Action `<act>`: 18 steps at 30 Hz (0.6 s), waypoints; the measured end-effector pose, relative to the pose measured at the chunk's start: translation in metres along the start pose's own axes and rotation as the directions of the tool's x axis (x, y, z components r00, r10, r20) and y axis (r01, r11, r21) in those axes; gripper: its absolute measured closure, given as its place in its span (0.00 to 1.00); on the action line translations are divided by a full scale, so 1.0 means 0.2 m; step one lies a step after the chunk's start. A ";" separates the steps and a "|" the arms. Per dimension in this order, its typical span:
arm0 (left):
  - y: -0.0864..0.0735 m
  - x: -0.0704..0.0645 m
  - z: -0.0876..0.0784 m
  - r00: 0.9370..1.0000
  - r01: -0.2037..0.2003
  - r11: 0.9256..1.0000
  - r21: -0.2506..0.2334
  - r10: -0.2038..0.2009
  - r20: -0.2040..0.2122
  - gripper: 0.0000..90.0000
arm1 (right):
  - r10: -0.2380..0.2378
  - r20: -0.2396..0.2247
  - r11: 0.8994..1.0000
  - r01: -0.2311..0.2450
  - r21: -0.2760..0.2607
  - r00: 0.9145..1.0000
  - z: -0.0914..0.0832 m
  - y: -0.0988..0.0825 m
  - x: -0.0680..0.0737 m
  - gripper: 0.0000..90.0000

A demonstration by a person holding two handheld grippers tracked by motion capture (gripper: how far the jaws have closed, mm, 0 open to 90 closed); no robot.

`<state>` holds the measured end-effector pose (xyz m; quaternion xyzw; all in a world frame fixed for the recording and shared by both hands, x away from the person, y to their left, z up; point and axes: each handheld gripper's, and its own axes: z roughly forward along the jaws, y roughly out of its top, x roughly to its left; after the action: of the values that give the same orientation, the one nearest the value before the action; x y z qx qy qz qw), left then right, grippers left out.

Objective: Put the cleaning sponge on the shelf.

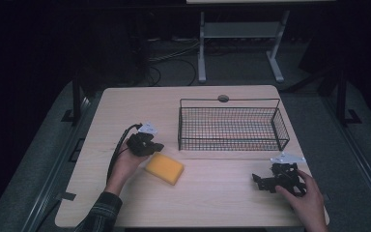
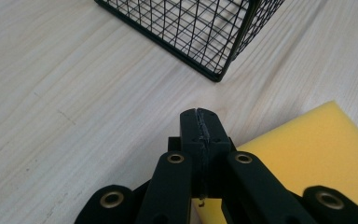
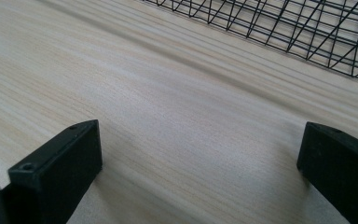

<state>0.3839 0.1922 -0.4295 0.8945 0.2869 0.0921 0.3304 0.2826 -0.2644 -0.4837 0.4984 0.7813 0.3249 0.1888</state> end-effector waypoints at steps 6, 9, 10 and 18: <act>-0.01 0.01 0.01 1.000 0.010 1.000 0.018 -0.010 0.002 1.00 | 0.000 0.000 1.000 0.000 0.000 1.000 0.00 0.00 0.00 0.00; -0.02 0.01 0.01 1.000 0.014 1.000 0.024 -0.014 0.003 1.00 | 0.000 0.000 1.000 0.000 0.000 1.000 0.00 0.00 0.00 0.00; -0.02 0.01 0.02 1.000 0.017 1.000 0.021 -0.017 0.004 1.00 | 0.000 0.000 1.000 0.000 0.000 1.000 0.00 0.00 0.00 0.00; -0.05 0.00 -0.01 1.000 0.021 0.999 0.030 -0.021 0.012 1.00 | 0.000 0.000 1.000 0.000 0.000 1.000 0.00 0.00 0.00 0.00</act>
<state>0.3792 0.1991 -0.4352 0.8968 0.2955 0.0788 0.3196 0.2826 -0.2644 -0.4838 0.4985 0.7812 0.3249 0.1889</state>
